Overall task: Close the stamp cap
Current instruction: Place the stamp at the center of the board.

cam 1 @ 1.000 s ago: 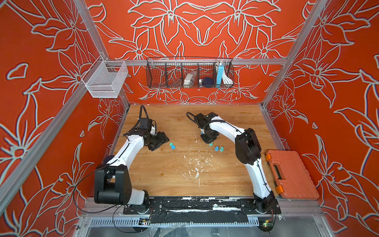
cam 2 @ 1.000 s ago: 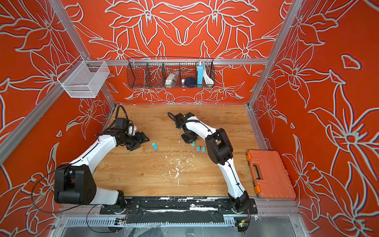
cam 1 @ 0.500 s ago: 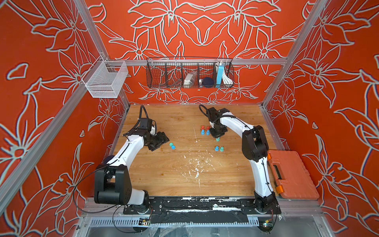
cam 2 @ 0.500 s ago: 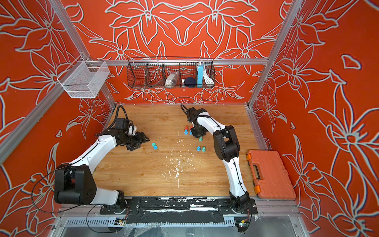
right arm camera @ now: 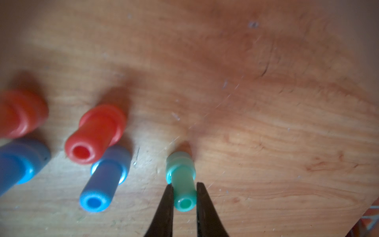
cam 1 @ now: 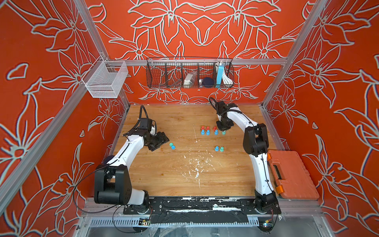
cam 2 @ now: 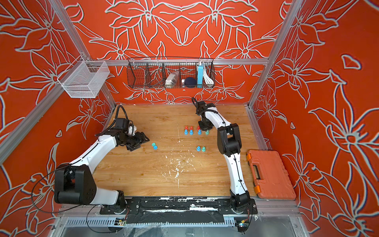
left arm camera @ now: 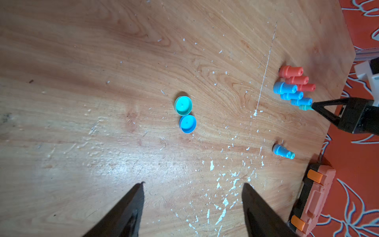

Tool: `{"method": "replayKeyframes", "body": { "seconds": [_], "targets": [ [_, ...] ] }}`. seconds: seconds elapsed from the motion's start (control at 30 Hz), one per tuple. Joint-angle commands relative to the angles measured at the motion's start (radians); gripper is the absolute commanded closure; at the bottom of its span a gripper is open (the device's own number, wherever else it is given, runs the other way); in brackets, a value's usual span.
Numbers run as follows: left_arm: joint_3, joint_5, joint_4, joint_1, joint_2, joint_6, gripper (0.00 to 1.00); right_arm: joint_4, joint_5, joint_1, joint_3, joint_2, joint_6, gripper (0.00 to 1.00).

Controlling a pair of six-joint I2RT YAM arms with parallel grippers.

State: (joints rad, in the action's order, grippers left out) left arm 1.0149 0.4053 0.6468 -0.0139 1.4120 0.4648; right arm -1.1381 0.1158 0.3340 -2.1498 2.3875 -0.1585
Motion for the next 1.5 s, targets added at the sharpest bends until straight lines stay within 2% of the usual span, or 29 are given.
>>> {"method": "replayKeyframes", "body": {
  "seconds": [0.0, 0.17, 0.3, 0.63, 0.7, 0.93, 1.1, 1.27, 1.47],
  "targets": [
    [0.01, -0.001, 0.017, -0.005, -0.002, -0.006, 0.25, -0.06, 0.002, -0.012, -0.071, 0.151, 0.019, 0.9],
    [0.008, -0.008, 0.02, -0.005, -0.002, -0.009, 0.25, -0.136, 0.003, -0.013, -0.239, 0.24, 0.017, 0.89],
    [0.012, -0.009, 0.019, -0.006, 0.005, -0.009, 0.25, -0.14, 0.005, -0.013, -0.257, 0.245, 0.02, 0.88],
    [0.039, 0.007, 0.011, -0.006, 0.034, -0.009, 0.24, -0.138, -0.045, -0.014, -0.273, 0.176, 0.011, 0.6],
    [0.039, 0.007, 0.009, -0.005, 0.033, -0.009, 0.24, -0.138, -0.046, -0.015, -0.28, 0.155, 0.011, 0.57],
    [0.036, 0.017, -0.001, -0.002, 0.034, 0.003, 0.24, -0.146, -0.039, -0.014, -0.268, 0.059, 0.008, 0.54],
    [0.057, 0.008, -0.002, 0.019, 0.054, -0.001, 0.24, -0.15, 0.015, -0.015, -0.218, -0.046, 0.01, 0.5],
    [0.087, -0.011, -0.018, 0.069, 0.129, 0.003, 0.24, -0.147, 0.087, -0.026, -0.15, -0.175, 0.006, 0.51],
    [0.161, -0.028, -0.038, 0.135, 0.237, 0.006, 0.25, -0.12, 0.066, -0.052, -0.023, -0.311, 0.007, 0.54]
  ]
}}
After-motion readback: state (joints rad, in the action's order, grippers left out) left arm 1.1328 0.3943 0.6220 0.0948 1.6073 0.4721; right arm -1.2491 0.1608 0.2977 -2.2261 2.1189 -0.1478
